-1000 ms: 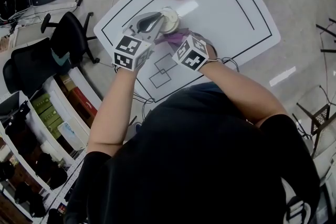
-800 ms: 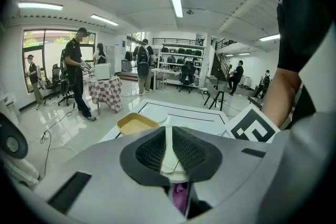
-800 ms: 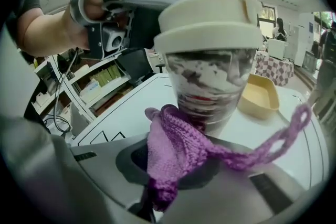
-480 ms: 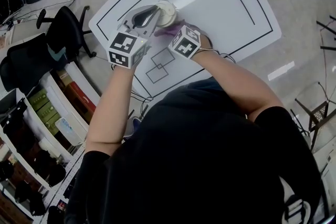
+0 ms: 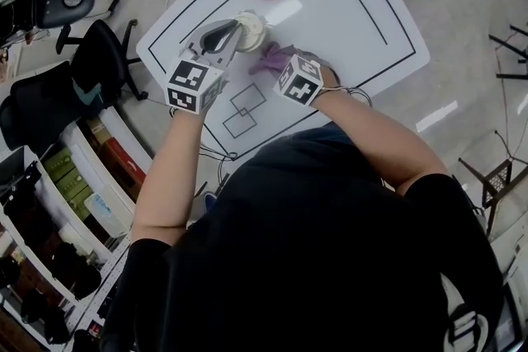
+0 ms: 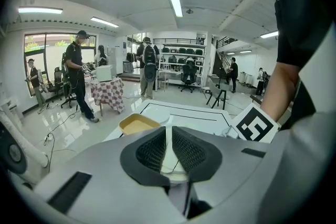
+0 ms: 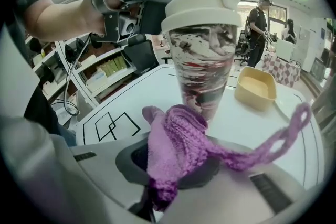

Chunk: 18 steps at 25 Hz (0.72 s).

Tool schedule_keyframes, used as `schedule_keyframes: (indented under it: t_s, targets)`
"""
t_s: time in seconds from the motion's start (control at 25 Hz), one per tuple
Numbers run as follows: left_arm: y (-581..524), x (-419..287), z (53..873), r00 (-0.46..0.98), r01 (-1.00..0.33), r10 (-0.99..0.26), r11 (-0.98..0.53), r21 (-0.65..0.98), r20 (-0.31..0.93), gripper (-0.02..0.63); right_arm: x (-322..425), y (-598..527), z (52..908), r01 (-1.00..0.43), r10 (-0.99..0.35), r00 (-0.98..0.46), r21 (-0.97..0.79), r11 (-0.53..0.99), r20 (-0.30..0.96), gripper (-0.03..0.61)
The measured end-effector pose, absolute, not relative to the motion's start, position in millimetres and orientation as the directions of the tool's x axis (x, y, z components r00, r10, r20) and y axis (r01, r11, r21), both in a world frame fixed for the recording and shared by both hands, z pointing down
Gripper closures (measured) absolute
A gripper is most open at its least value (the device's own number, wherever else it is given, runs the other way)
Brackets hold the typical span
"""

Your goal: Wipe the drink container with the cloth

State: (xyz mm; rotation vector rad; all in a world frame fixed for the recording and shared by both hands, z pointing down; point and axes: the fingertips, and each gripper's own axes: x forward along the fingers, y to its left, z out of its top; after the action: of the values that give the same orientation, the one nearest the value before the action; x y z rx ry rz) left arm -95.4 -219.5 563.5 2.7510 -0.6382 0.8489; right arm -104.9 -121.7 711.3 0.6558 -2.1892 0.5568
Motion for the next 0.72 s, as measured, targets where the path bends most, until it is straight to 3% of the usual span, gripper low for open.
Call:
schedule_keyframes:
  t_s: [0.72]
  targets:
    - [-219.3, -91.4, 561.8, 0.717, -0.500, -0.389, -0.865, 0.040, 0.578, 0.561, -81.7, -146.7, 604.8, -0.484, -0.354, -0.675, -0.028, 0.874, 0.647, 0.503]
